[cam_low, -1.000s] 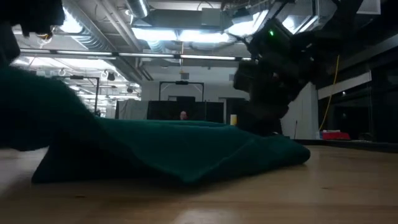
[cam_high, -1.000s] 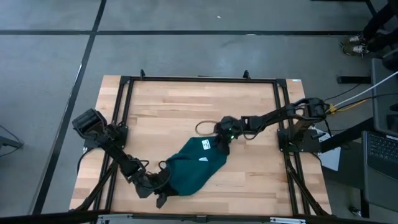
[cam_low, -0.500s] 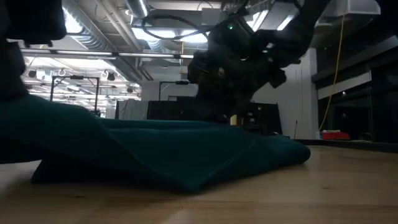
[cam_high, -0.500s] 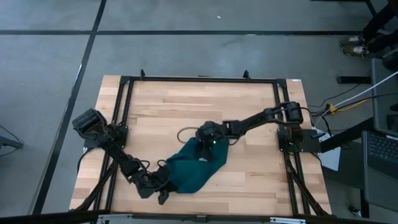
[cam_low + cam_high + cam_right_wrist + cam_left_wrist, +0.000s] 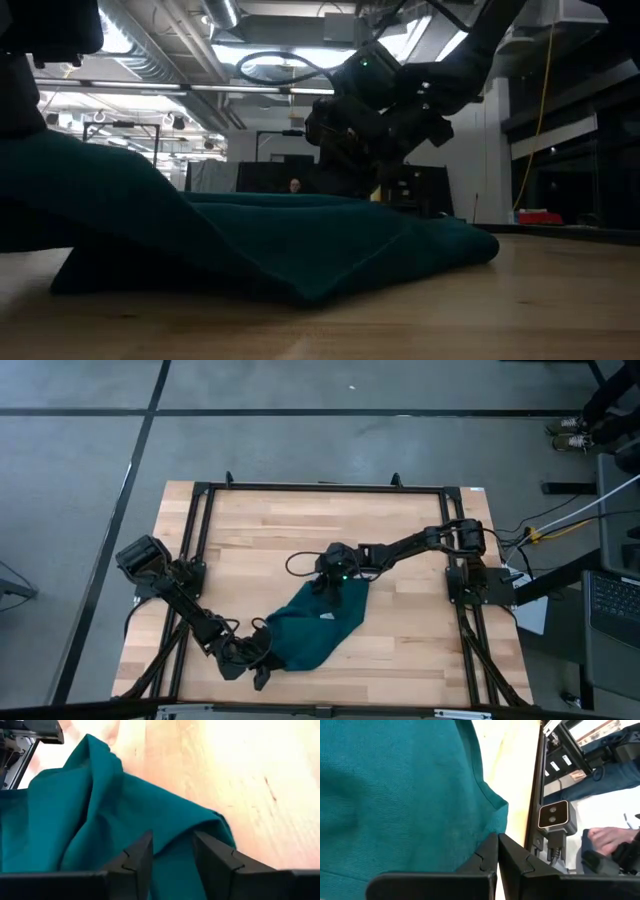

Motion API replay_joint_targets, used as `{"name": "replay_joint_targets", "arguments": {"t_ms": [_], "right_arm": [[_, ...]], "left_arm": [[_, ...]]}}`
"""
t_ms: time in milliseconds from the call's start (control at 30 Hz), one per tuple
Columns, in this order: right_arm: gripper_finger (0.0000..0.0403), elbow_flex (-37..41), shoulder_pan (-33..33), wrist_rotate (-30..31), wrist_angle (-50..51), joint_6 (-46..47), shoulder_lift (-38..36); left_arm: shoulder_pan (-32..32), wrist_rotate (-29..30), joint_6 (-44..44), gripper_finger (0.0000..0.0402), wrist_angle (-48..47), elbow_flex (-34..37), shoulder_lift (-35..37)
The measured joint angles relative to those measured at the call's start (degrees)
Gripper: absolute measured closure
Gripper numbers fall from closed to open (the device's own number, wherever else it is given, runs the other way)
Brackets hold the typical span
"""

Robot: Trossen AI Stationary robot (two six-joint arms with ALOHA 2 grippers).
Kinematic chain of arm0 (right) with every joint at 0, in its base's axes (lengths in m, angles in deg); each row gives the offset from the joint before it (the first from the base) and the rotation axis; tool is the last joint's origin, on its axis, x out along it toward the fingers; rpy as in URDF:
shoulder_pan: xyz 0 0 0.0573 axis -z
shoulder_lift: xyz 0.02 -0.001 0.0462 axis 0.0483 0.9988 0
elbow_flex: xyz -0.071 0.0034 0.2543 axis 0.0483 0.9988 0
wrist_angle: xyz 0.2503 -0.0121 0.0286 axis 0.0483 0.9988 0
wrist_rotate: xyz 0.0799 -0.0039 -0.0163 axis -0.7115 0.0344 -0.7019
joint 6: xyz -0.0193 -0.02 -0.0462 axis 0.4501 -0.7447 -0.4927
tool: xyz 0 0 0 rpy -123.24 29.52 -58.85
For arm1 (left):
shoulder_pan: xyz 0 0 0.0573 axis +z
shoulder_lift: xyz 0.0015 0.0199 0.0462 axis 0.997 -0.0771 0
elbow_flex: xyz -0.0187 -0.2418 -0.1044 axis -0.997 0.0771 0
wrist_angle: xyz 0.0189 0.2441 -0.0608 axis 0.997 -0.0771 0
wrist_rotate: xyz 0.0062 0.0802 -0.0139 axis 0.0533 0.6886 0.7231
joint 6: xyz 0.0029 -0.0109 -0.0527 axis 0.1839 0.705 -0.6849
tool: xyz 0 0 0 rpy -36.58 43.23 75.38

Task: Fold microfiber towels
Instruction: Fold the blue napkin

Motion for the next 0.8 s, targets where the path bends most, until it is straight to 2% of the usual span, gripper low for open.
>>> {"name": "replay_joint_targets", "arguments": {"t_ms": [200, 533, 800], "right_arm": [[0.0257, 0.00, 0.45, -0.01, -0.12, 0.00, 0.00], [0.0279, 0.02, 0.33, -0.28, -1.99, 1.30, 0.89], [0.0265, 0.07, 0.34, -0.85, -5.84, 3.93, 2.89]], "left_arm": [[0.00, -0.02, 0.46, 0.0399, 0.16, 0.00, 0.00], [0.00, 0.04, 0.46, 0.0399, 0.14, 0.00, 0.00], [0.00, 0.07, 0.46, 0.0399, 0.34, 0.00, 0.00]]}}
